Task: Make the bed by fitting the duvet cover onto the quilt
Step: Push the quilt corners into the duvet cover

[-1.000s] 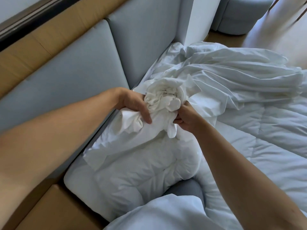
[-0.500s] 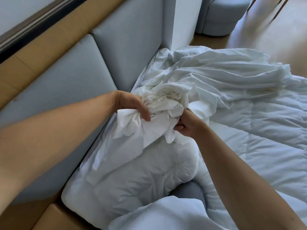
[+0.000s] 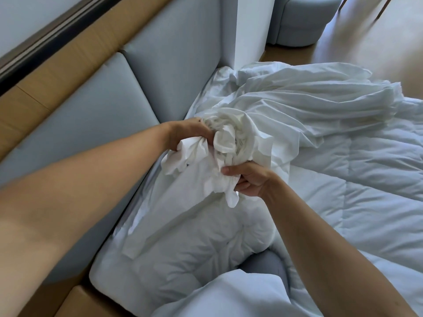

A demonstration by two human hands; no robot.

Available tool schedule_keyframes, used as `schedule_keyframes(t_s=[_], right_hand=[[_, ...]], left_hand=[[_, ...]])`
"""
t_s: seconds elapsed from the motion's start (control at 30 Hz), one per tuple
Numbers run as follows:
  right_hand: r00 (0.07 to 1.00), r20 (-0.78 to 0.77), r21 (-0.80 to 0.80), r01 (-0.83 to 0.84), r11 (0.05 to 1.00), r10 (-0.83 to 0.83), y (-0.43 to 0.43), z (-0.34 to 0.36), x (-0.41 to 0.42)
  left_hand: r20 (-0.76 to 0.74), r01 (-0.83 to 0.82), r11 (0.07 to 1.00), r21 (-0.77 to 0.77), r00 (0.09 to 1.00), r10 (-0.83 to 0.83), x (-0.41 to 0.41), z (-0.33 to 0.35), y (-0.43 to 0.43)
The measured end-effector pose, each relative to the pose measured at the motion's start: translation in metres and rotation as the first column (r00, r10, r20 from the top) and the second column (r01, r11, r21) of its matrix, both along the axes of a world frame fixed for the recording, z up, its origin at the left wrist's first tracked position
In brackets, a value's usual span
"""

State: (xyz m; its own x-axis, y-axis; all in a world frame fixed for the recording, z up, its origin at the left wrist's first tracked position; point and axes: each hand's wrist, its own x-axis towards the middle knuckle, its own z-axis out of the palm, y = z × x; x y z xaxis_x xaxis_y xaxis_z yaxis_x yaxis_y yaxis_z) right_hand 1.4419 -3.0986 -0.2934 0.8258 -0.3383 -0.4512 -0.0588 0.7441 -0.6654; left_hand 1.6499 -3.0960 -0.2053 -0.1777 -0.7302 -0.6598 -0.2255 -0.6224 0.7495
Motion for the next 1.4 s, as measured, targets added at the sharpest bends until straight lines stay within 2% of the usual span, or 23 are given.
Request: schedule_keyframes(t_s=[0.1, 0.2, 0.3, 0.37, 0.57, 0.63, 0.77, 0.93, 1.03, 1.17, 1.3, 1.4], right_hand=[[0.992, -0.089, -0.114, -0.094, 0.989, 0.084, -0.003, 0.003, -0.001], [1.0, -0.018, -0.152, -0.011, 0.988, 0.009, -0.012, 0.004, -0.008], [0.996, -0.056, -0.163, 0.056, 0.985, -0.066, -0.014, 0.002, -0.011], [0.994, -0.082, -0.179, 0.056, 0.982, -0.071, -0.011, 0.0, -0.011], [0.99, -0.097, -0.188, 0.083, 0.979, -0.102, -0.017, 0.008, -0.021], [0.99, -0.09, -0.146, 0.099, 0.984, -0.113, -0.018, 0.009, -0.024], [0.999, -0.019, -0.048, 0.038, 0.998, -0.039, -0.014, 0.009, -0.019], [0.991, 0.132, 0.072, 0.007, 0.997, -0.016, -0.006, 0.001, -0.003], [0.989, 0.141, 0.019, -0.042, 0.999, 0.039, -0.009, 0.0, 0.0], [0.995, 0.077, -0.137, -0.055, 0.989, 0.066, -0.026, 0.003, -0.004], [0.998, 0.057, -0.158, -0.008, 0.987, 0.018, -0.036, 0.004, -0.01], [1.0, 0.013, -0.166, -0.021, 0.986, 0.024, -0.036, 0.002, -0.009]], left_hand=[[-0.025, 0.109, 0.992, 0.068, 0.994, -0.107, -0.001, -0.004, 0.004], [-0.02, 0.218, 0.965, 0.147, 0.976, -0.218, 0.005, -0.009, 0.011], [0.004, 0.366, 0.884, 0.29, 0.924, -0.383, 0.007, -0.009, 0.023], [-0.018, 0.402, 0.853, 0.332, 0.907, -0.42, 0.006, -0.009, 0.03], [-0.054, 0.183, 0.951, 0.25, 0.983, -0.175, 0.006, -0.011, 0.04], [-0.047, 0.117, 0.97, 0.214, 0.993, -0.11, 0.008, -0.004, 0.037], [-0.132, -0.011, 0.992, 0.129, 0.991, 0.028, 0.007, 0.008, 0.023], [-0.127, -0.077, 0.994, 0.074, 0.988, 0.086, -0.011, 0.016, 0.005], [-0.113, -0.086, 0.992, 0.091, 0.989, 0.096, -0.011, 0.014, 0.001], [-0.011, 0.03, 0.99, 0.136, 1.0, -0.028, -0.002, 0.005, 0.002], [0.148, 0.235, 0.937, 0.258, 0.949, -0.279, 0.004, 0.005, 0.006], [0.091, 0.363, 0.848, 0.386, 0.9, -0.426, 0.007, 0.004, 0.011]])
